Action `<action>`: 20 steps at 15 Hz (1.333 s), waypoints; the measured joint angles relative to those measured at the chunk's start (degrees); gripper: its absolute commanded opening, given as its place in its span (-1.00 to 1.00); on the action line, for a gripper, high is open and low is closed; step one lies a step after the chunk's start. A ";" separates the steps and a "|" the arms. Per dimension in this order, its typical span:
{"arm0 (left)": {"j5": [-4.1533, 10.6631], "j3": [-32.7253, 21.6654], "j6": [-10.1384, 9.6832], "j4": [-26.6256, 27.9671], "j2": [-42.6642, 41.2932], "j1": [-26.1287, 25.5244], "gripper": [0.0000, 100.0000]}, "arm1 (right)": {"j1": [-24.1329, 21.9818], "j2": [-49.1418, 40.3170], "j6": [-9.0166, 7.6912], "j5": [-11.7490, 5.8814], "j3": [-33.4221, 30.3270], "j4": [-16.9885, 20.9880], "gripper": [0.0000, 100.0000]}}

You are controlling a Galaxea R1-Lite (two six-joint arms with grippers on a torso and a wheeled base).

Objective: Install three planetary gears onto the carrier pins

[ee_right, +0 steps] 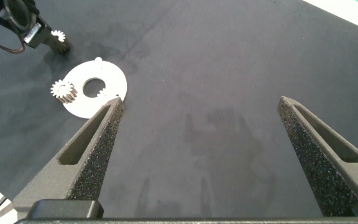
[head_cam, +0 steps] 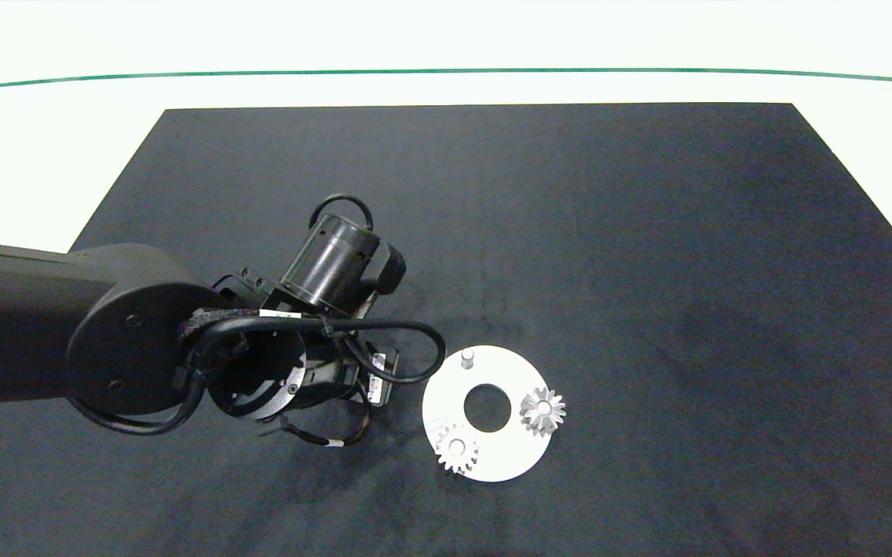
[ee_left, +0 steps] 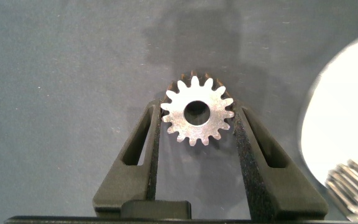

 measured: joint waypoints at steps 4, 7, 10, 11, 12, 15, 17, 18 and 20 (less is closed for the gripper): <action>0.00 0.52 -0.06 0.00 -0.16 -0.48 -0.48 | 0.00 0.05 0.00 0.02 0.09 0.02 1.00; 0.18 0.09 0.24 0.02 -0.88 -1.10 -0.60 | -0.02 0.16 0.02 0.00 0.12 0.00 1.00; 0.20 -0.69 0.52 0.16 -2.12 -3.89 -0.72 | -0.02 0.16 0.00 0.02 0.15 0.05 1.00; 0.20 -1.35 0.99 0.22 -2.34 -5.35 -0.78 | -0.02 0.16 0.00 0.02 0.12 -0.02 1.00; 0.24 -2.23 2.47 0.29 -2.51 -6.92 -0.81 | 0.00 0.16 0.00 0.02 0.12 -0.02 1.00; 0.29 -4.79 6.50 0.33 -2.51 -10.25 -0.92 | -0.02 0.13 0.00 0.02 0.01 -0.04 1.00; 0.29 -5.63 7.94 0.52 -2.04 -11.78 -0.92 | 0.00 -0.09 0.00 0.02 -0.16 -0.02 1.00; 0.27 -5.96 8.05 0.52 -1.54 -12.24 -0.92 | -0.02 -0.17 0.00 0.02 -0.30 -0.04 1.00; 0.27 -7.69 8.24 0.52 -0.05 -12.50 -0.92 | -0.02 -0.30 0.06 0.02 -0.52 -0.06 1.00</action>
